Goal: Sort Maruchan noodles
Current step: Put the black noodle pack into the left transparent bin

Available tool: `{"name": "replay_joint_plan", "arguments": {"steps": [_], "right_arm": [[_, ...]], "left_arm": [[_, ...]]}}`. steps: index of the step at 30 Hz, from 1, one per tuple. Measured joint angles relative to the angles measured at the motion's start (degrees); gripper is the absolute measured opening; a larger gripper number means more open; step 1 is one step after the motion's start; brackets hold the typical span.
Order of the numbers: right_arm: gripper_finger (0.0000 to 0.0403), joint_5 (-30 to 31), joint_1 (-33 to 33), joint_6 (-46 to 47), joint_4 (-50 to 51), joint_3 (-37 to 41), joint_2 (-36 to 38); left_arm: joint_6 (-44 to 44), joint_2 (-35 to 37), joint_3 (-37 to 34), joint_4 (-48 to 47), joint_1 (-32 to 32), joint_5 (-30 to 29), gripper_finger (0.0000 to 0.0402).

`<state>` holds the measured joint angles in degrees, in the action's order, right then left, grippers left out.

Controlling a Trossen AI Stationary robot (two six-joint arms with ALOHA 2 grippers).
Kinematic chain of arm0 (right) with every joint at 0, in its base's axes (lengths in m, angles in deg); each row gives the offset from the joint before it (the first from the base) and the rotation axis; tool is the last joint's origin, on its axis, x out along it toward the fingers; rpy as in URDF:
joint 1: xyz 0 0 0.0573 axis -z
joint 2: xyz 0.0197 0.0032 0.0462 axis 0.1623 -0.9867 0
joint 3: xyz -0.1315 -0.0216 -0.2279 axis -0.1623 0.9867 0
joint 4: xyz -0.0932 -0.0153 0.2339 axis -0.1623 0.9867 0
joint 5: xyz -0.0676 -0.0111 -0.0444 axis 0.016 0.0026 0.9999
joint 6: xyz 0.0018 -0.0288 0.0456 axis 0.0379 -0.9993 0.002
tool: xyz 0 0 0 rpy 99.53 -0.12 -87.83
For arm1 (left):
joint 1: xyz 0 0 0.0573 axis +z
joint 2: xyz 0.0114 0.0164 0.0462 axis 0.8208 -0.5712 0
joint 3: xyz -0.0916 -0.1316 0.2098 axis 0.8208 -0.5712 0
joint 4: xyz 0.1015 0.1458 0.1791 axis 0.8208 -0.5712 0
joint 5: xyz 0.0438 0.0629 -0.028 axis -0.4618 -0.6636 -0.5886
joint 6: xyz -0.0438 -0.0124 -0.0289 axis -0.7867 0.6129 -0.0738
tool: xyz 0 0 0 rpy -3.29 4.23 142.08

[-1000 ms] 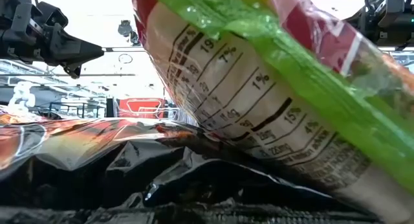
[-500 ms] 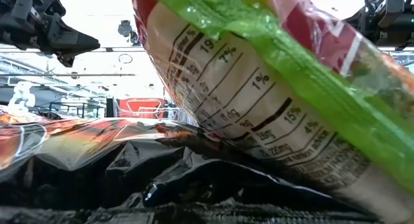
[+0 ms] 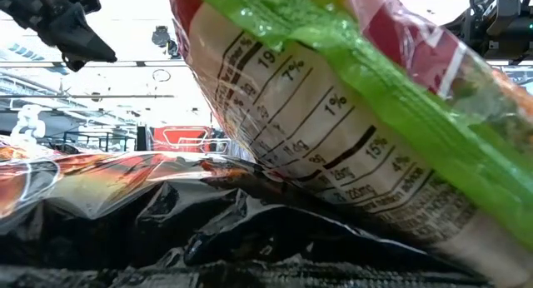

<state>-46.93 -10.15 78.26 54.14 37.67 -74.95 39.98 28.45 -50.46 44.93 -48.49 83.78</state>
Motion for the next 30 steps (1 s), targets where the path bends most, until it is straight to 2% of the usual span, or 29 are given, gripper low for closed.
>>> {"name": "replay_joint_plan", "arguments": {"steps": [4, 13, 17, 23, 30], "right_arm": [[0.0000, 0.0, 0.0, 0.3, 0.0, 0.0, 0.0], [0.0000, 0.0, 0.0, 1.1, 0.0, 0.0, 0.0], [0.0000, -0.1, 0.0, 1.1, 0.0, 0.0, 0.0], [0.0000, -0.1, 0.0, 1.1, 0.0, 0.0, 0.0], [0.0000, -0.1, 0.0, 1.1, 0.0, 0.0, 0.0]], "left_arm": [[-5.4, -5.4, 4.6, -3.9, 0.0, 3.9, 0.0067], [-5.5, -11.7, 6.4, -5.8, 0.0, 5.5, 0.0067], [-5.4, -13.0, 6.4, -6.1, 0.0, 5.6, 0.0059], [-3.2, -13.4, 6.4, -6.0, 0.0, 8.5, 0.0007], [-5.8, -13.5, 6.4, -5.8, 0.0, 13.5, 0.0026]]}}
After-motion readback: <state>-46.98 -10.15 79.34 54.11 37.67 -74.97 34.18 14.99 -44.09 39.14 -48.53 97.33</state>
